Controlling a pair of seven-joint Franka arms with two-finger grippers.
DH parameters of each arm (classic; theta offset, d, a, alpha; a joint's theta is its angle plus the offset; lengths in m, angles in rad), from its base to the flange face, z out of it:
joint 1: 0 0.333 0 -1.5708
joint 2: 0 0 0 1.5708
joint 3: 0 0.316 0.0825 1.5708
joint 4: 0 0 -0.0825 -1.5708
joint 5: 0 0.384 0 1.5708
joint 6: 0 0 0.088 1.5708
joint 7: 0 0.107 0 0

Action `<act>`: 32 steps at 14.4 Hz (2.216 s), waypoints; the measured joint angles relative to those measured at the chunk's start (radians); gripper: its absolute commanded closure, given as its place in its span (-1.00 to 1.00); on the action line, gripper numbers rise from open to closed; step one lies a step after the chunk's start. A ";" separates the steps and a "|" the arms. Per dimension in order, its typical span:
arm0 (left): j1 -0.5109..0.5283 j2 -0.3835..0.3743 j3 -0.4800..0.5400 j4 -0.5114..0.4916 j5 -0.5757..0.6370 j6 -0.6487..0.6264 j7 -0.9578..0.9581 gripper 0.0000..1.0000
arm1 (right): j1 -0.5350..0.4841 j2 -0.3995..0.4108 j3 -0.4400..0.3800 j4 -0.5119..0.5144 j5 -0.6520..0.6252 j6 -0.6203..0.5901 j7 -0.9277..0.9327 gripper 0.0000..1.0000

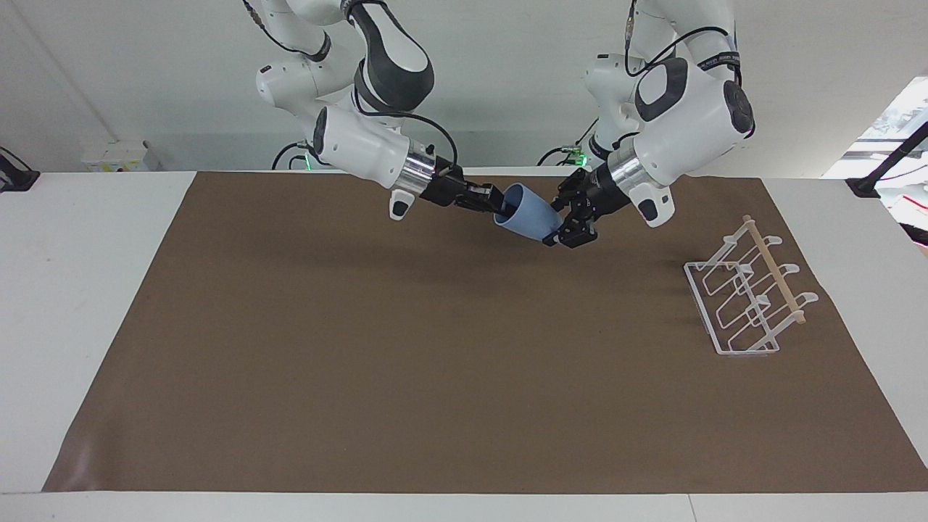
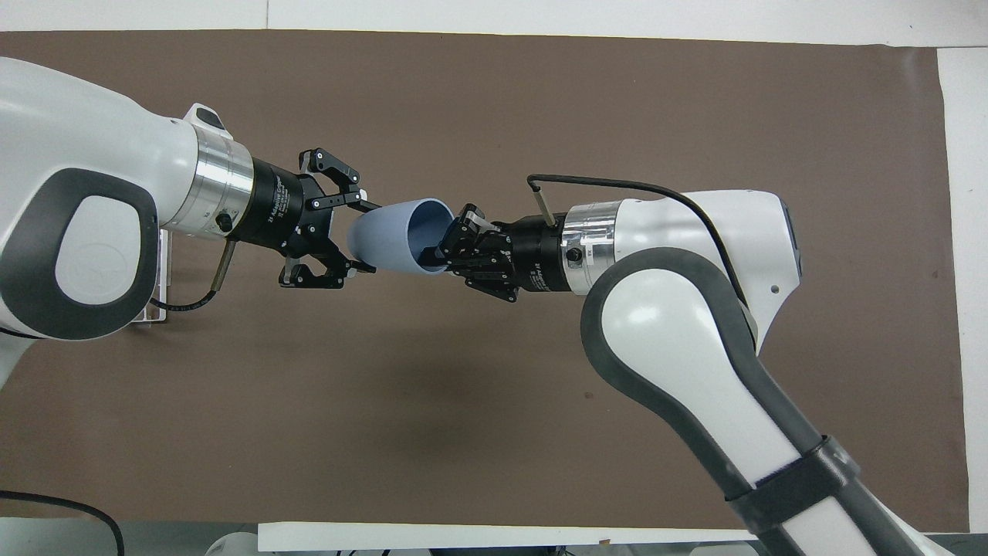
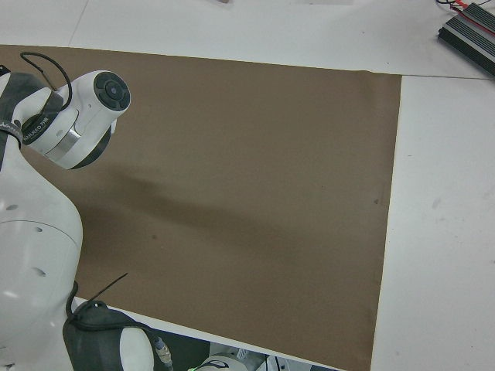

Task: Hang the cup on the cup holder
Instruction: 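Grasp the cup base with the left gripper while the right gripper releases, then carry the cup with the left gripper while the right gripper withdraws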

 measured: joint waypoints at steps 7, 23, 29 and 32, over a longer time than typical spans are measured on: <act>-0.001 0.000 0.000 -0.001 0.000 -0.002 0.000 1.00 | 0.002 0.000 0.001 0.004 0.000 0.002 0.000 -0.99; -0.001 0.001 0.004 0.025 0.356 -0.019 -0.003 1.00 | -0.506 -0.012 -0.014 0.012 -0.617 -0.476 -0.487 -0.99; -0.007 0.003 0.001 0.021 1.005 -0.097 -0.017 1.00 | -0.618 -0.034 -0.012 0.021 -1.058 -0.479 -0.543 -0.99; -0.051 0.015 0.000 -0.022 1.354 -0.154 -0.096 1.00 | -0.617 -0.100 -0.007 0.049 -1.214 -0.511 -0.543 -0.99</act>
